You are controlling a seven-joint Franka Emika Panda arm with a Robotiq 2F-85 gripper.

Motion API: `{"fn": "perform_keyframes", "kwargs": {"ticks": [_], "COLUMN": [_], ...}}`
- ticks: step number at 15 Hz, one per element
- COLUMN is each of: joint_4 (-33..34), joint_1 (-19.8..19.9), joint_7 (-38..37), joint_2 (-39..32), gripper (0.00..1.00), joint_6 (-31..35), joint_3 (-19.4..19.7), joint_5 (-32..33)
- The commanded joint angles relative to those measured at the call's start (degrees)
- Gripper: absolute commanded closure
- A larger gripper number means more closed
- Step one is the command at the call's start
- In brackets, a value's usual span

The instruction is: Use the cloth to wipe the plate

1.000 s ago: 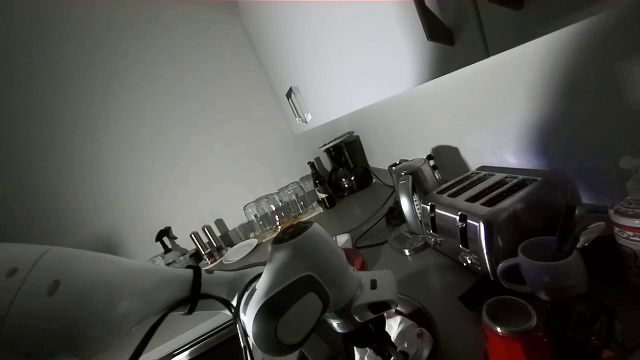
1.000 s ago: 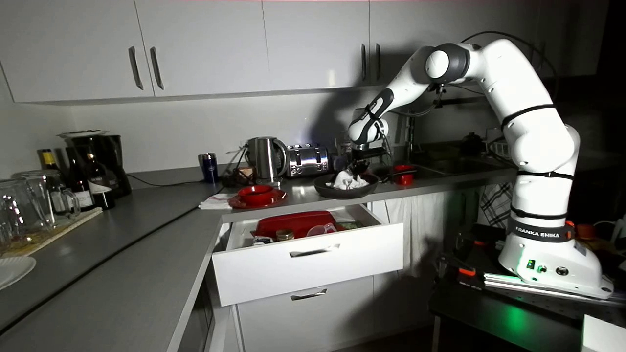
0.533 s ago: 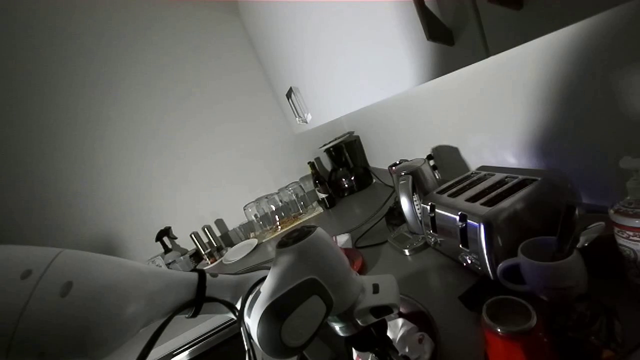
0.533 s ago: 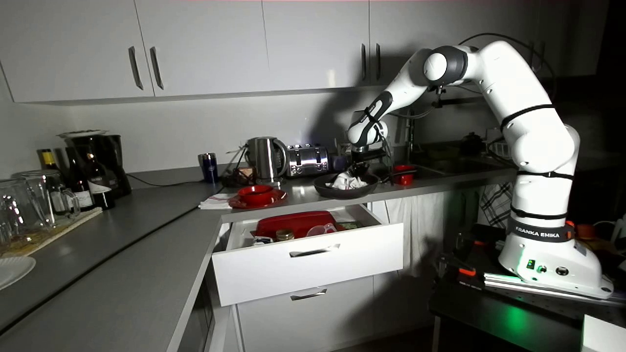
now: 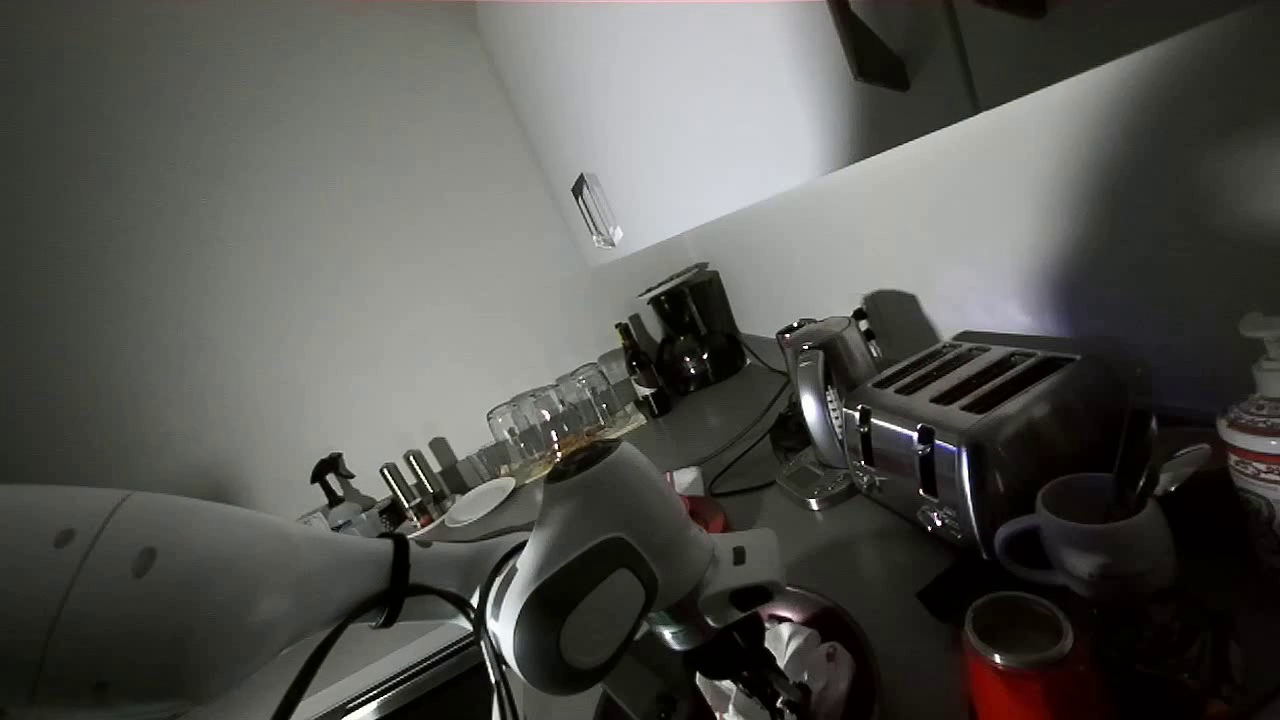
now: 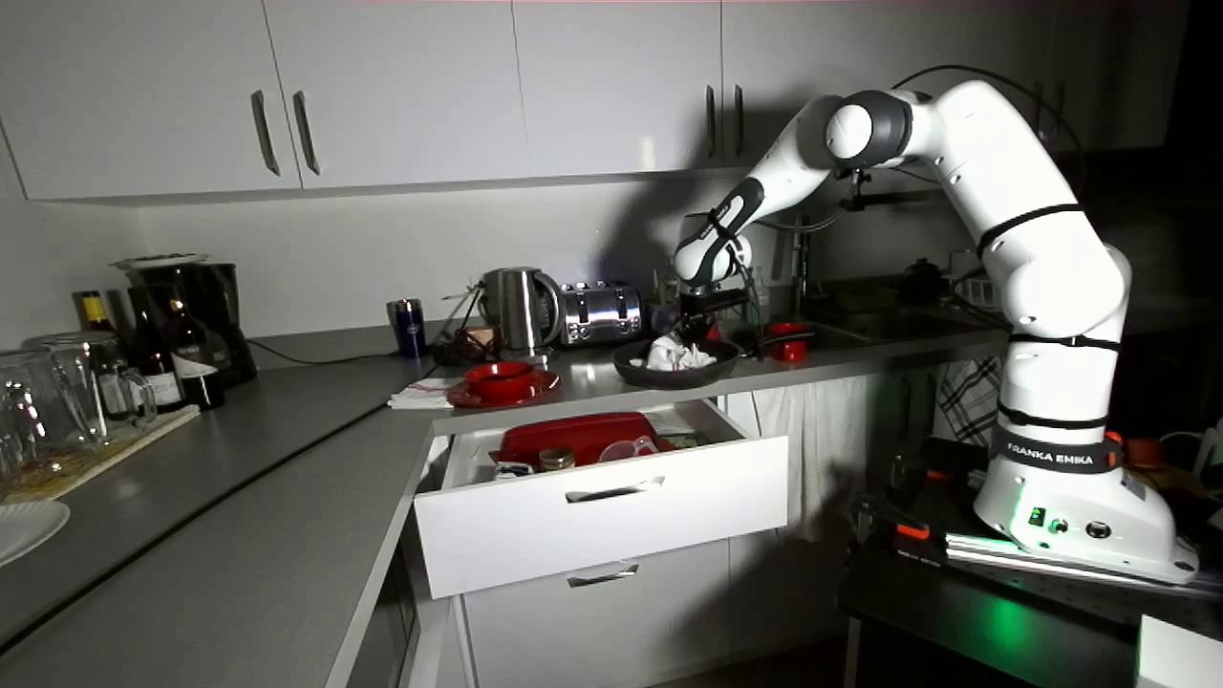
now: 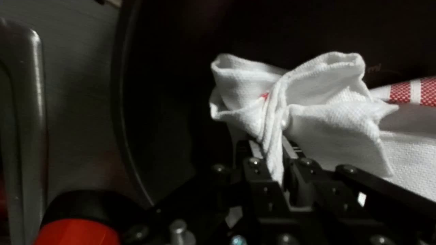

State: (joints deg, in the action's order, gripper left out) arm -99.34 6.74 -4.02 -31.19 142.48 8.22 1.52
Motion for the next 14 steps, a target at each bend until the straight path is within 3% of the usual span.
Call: {"fn": "perform_keyframes", "kwargs": {"ticks": [1, 10, 11, 14], "joint_4": [4.04, 5.49, 3.92, 4.01], "joint_1": [-1.49, -3.54, -2.68, -2.99], "joint_7": [-2.06, -1.17, -0.53, -0.55], "joint_2": [-1.63, -2.20, -1.10, -1.52], "gripper": [0.92, 0.92, 0.86, 0.86], "joint_6": [-1.36, -2.55, -1.06, -1.31], "joint_3": [0.44, -0.64, -1.05, -1.12], "joint_5": [1.61, 2.13, 1.08, 1.21]}}
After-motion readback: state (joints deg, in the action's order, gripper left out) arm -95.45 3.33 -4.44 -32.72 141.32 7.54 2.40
